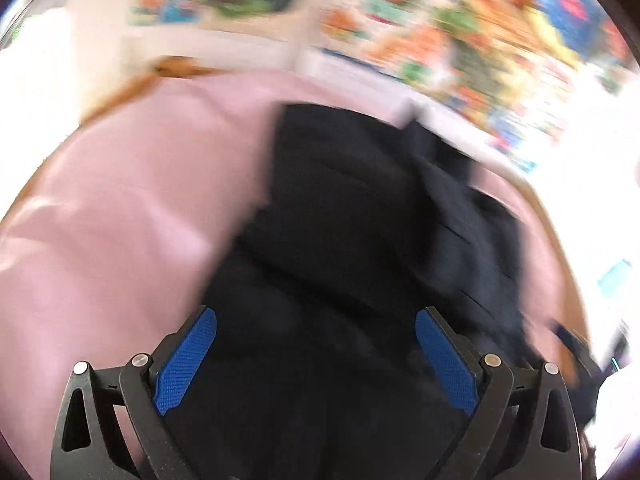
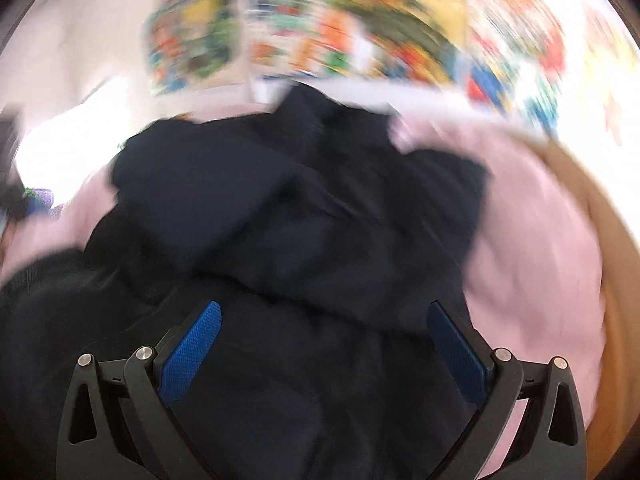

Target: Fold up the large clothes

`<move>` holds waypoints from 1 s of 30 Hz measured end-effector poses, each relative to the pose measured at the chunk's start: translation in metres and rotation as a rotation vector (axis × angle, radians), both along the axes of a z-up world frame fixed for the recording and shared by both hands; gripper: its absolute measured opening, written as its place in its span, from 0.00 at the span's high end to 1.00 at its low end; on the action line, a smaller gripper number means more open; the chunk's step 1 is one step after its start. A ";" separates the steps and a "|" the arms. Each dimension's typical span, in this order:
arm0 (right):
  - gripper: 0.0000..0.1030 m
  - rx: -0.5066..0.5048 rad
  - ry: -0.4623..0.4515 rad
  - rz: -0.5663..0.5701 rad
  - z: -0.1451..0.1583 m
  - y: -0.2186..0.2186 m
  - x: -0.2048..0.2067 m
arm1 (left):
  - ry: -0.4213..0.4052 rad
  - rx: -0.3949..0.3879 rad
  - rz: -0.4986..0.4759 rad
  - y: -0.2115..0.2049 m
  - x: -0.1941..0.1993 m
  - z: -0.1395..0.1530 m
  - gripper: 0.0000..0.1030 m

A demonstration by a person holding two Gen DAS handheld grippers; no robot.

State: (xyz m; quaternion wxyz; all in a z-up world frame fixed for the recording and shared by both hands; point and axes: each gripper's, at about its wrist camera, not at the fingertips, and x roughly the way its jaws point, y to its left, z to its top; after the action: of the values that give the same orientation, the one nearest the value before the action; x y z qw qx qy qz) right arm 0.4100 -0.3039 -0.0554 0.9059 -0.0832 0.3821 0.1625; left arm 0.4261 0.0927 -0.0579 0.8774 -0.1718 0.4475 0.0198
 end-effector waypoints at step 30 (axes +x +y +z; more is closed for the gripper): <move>0.91 -0.324 -0.403 0.118 0.039 0.130 0.021 | -0.015 -0.111 0.070 0.023 0.043 -0.065 0.02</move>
State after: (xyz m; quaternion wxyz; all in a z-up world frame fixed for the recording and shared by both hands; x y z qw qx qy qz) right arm 0.4305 -0.1736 -0.0163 0.9275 -0.2801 0.2094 0.1320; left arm 0.4691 0.1162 -0.1230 0.8686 -0.2358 0.4351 0.0246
